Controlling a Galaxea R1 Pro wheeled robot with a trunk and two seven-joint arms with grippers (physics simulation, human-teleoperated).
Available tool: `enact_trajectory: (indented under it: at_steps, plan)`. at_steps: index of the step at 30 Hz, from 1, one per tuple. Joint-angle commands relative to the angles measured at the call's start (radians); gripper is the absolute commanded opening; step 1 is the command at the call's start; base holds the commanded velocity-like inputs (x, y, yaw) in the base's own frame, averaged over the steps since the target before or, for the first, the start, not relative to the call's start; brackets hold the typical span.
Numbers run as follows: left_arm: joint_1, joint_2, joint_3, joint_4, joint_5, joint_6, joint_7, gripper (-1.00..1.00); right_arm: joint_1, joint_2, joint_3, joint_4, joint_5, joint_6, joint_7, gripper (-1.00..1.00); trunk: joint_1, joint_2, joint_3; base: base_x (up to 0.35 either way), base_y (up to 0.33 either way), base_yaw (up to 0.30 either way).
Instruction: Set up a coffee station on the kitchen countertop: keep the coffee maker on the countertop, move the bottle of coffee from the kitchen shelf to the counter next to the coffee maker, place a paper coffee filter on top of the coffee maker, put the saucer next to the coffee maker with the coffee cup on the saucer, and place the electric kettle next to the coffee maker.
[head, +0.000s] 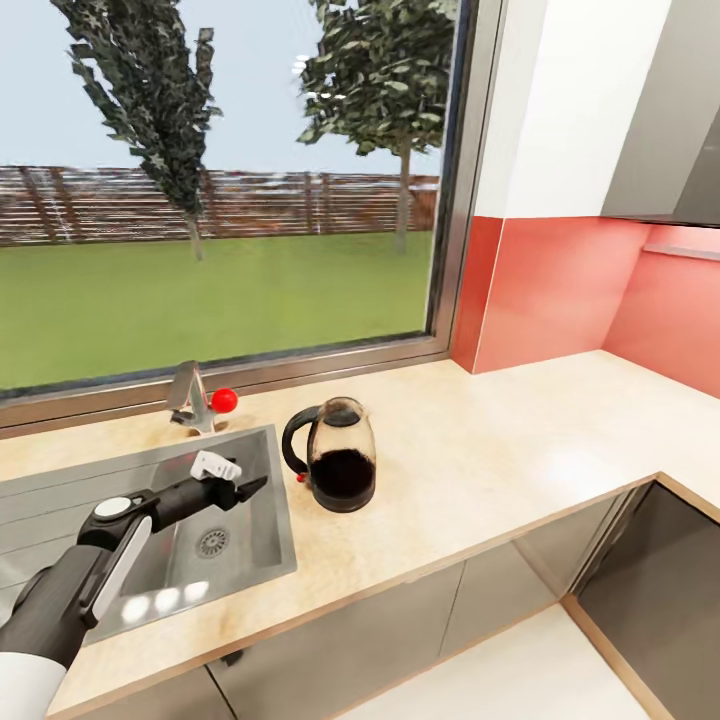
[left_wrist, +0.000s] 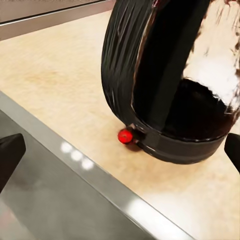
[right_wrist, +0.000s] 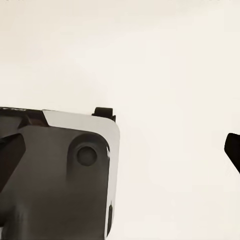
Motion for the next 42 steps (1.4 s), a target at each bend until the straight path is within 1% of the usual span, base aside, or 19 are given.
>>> enact_trajectory:
  at_steps: [1,5,11,18,26,31,35,42]
  plan:
    - [0.000,0.001,-0.002,-0.001,0.010,0.009,0.001,1.00,-0.001,0.000,-0.009,0.000,0.007,-0.003,0.004,1.00,0.001,-0.002,-0.002,0.004,0.000,0.000]
    - [0.004,-0.001,-0.002,-0.001,0.006,0.009,0.001,1.00,0.000,0.000,-0.009,0.000,0.007,-0.003,0.004,1.00,0.001,-0.002,-0.002,0.019,0.000,0.000]
    - [0.000,-0.001,-0.002,-0.001,0.005,0.009,0.001,1.00,0.000,0.000,-0.009,0.000,0.006,-0.003,0.004,1.00,0.001,-0.002,-0.002,0.217,0.000,0.000]
    - [-0.001,0.001,-0.002,-0.002,0.005,0.009,0.001,1.00,0.000,0.000,-0.009,0.000,0.007,-0.003,0.004,1.00,0.001,-0.002,-0.002,0.032,0.000,0.000]
    - [-0.003,-0.002,-0.003,-0.005,0.005,0.010,0.002,1.00,0.000,0.000,-0.009,0.000,0.007,-0.003,0.004,1.00,0.001,-0.002,-0.002,0.182,-0.019,0.000]
    - [0.002,-0.004,-0.005,-0.005,0.004,0.010,0.002,1.00,0.000,0.000,-0.009,0.000,0.007,-0.003,0.004,1.00,0.001,-0.002,-0.002,0.026,-0.005,0.000]
    - [0.005,-0.005,-0.009,-0.005,0.004,0.009,0.002,1.00,0.000,0.000,-0.009,0.000,0.006,-0.003,0.003,1.00,0.001,-0.002,-0.002,0.003,-0.157,0.000]
    - [0.009,-0.005,-0.005,-0.005,0.005,0.009,0.001,1.00,0.000,0.000,-0.009,0.000,0.006,-0.003,0.004,1.00,0.001,-0.002,-0.002,0.000,-0.076,0.000]
